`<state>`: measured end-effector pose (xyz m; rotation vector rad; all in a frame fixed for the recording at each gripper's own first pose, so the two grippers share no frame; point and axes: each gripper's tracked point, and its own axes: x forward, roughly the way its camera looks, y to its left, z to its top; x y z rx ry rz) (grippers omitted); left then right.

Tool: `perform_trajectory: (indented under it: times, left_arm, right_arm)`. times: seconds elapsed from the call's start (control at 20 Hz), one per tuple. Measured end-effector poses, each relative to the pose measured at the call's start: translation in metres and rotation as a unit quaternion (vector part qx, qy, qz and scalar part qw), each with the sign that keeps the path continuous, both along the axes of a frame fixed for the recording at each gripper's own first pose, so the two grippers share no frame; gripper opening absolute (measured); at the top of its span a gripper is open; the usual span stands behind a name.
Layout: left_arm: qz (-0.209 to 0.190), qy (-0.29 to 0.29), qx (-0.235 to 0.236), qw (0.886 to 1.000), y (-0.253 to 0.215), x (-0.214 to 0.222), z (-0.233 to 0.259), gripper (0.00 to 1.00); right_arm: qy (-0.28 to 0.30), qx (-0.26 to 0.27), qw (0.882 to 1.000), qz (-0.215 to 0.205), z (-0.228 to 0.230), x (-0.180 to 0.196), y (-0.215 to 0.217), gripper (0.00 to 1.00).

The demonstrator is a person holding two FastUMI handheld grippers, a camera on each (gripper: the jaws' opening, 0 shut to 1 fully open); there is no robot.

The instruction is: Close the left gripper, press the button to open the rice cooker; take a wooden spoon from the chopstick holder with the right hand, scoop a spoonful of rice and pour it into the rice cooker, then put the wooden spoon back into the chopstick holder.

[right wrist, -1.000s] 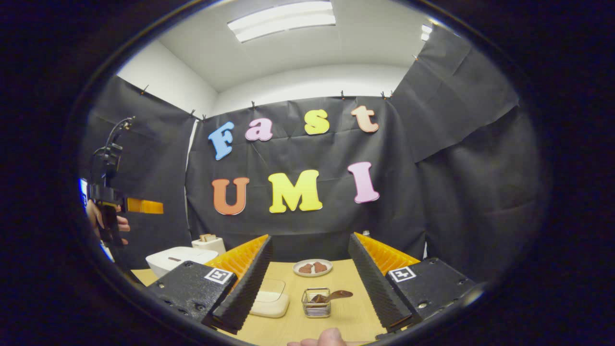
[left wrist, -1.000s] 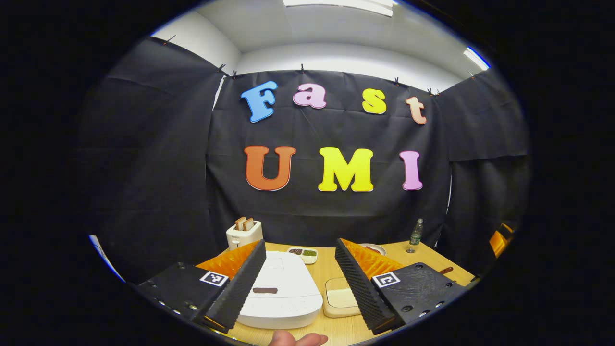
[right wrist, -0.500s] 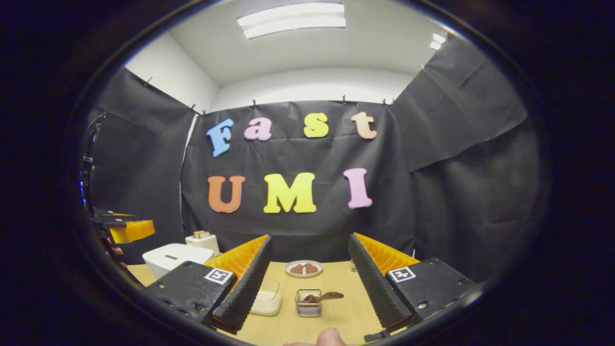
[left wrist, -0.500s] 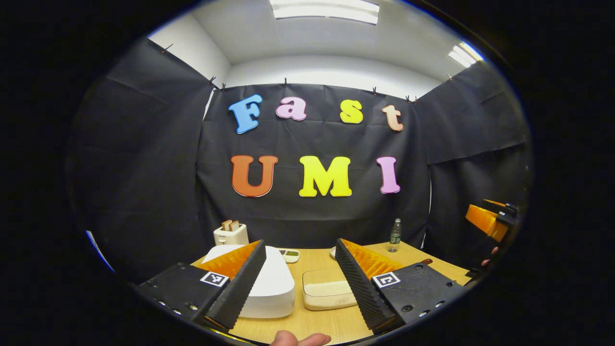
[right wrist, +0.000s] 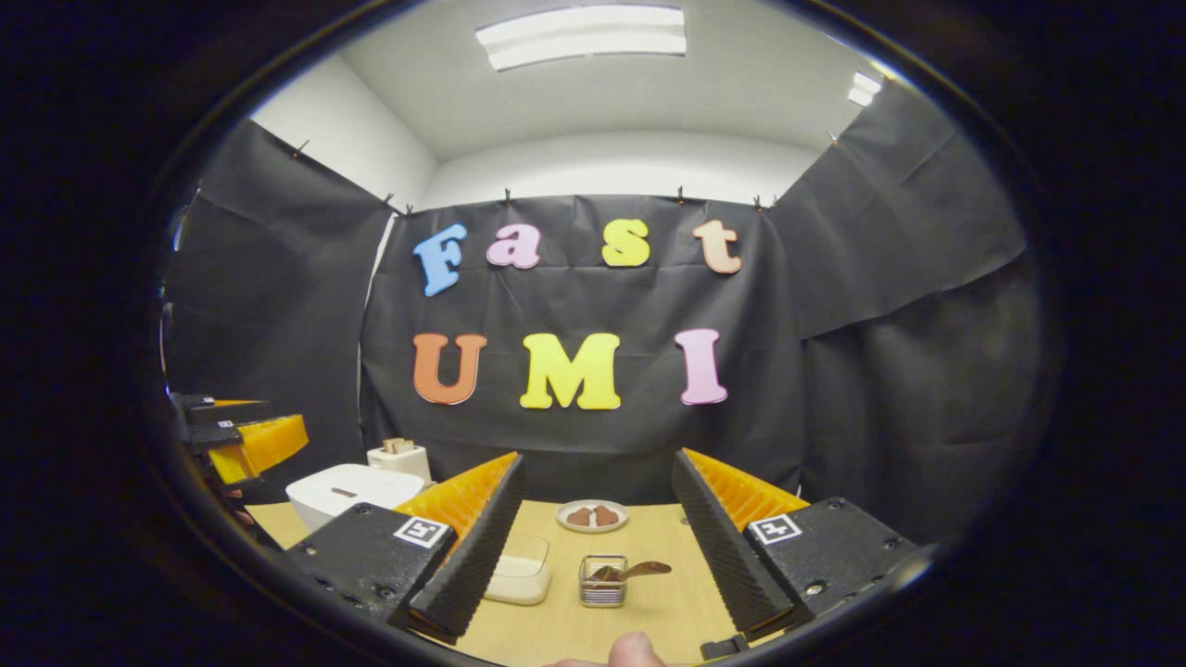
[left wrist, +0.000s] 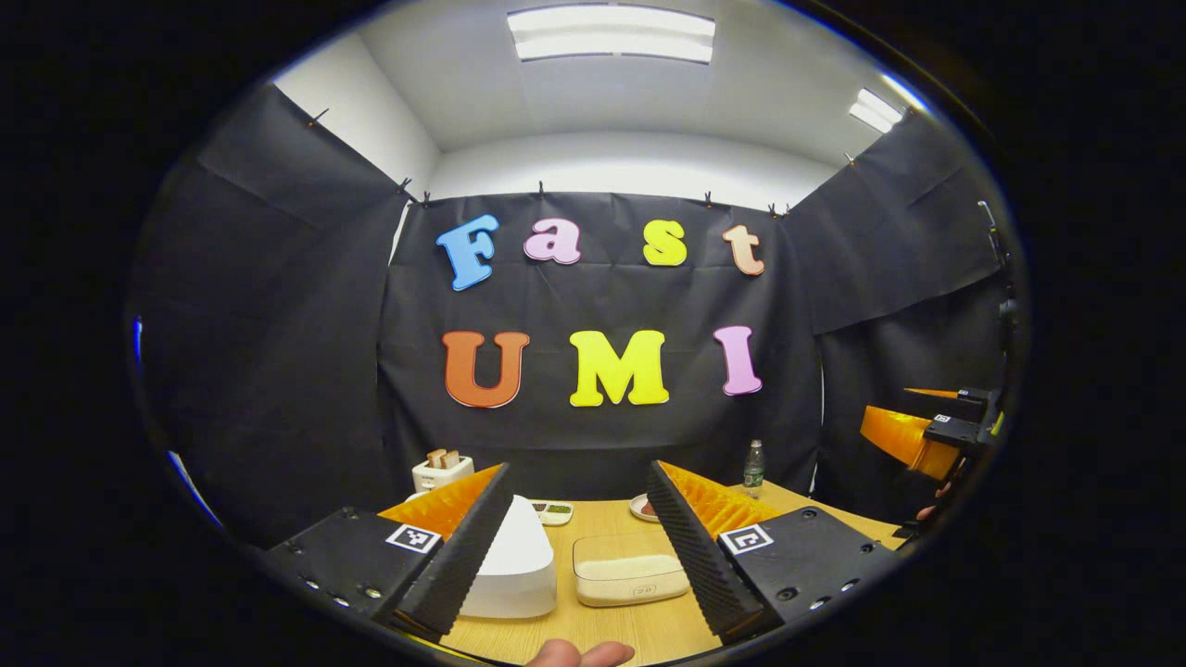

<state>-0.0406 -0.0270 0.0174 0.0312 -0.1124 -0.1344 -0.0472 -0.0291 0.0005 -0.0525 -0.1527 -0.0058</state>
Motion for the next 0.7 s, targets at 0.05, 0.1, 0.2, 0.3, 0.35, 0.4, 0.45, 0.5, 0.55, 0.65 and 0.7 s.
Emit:
perform_trajectory:
  times: [0.05, 0.1, 0.2, 0.3, 0.35, 0.4, 0.45, 0.5, 0.55, 0.65, 0.7]
  left_arm:
    - [0.002, 0.002, 0.002, 1.000, 0.001, 0.000, -0.001, 0.94]
    - [0.002, 0.005, 0.003, 1.000, 0.001, 0.001, -0.002, 0.94]
    - [0.005, 0.008, 0.001, 1.000, 0.003, -0.002, 0.001, 0.94]
    - [0.011, 0.004, -0.001, 1.000, 0.007, -0.002, 0.005, 0.94]
    - [0.014, 0.002, -0.002, 1.000, 0.008, -0.002, 0.006, 0.94]
    - [0.015, 0.001, -0.001, 1.000, 0.008, -0.002, 0.006, 0.94]
    - [0.016, 0.002, 0.001, 1.000, 0.008, -0.001, 0.006, 0.94]
    - [0.017, 0.002, 0.002, 1.000, 0.008, -0.002, 0.006, 0.94]
    - [0.016, 0.002, 0.003, 1.000, 0.008, -0.001, 0.006, 0.94]
    - [0.012, 0.002, 0.004, 1.000, 0.005, 0.000, 0.007, 0.94]
    - [0.011, 0.002, 0.006, 1.000, 0.005, 0.001, 0.006, 0.94]
  right_arm:
    - [0.000, 0.001, 1.000, 0.000, 0.000, -0.001, 0.001, 1.00]
    - [0.000, 0.003, 1.000, 0.001, 0.001, 0.000, 0.002, 1.00]
    - [0.001, 0.005, 1.000, 0.002, 0.002, 0.000, 0.002, 1.00]
    - [0.000, 0.009, 1.000, -0.004, 0.003, 0.000, 0.000, 1.00]
    - [-0.001, 0.011, 1.000, -0.005, 0.004, 0.000, -0.001, 1.00]
    - [-0.002, 0.013, 1.000, -0.006, 0.004, -0.001, -0.001, 0.98]
    - [-0.001, 0.015, 1.000, -0.005, 0.004, 0.000, -0.001, 1.00]
    - [-0.001, 0.018, 1.000, -0.004, 0.003, 0.000, -0.001, 1.00]
    - [-0.001, 0.021, 1.000, -0.005, 0.004, 0.000, -0.002, 1.00]
    - [0.001, 0.023, 1.000, -0.008, 0.003, 0.001, -0.005, 1.00]
    - [0.001, 0.024, 1.000, -0.008, 0.002, 0.002, -0.005, 1.00]
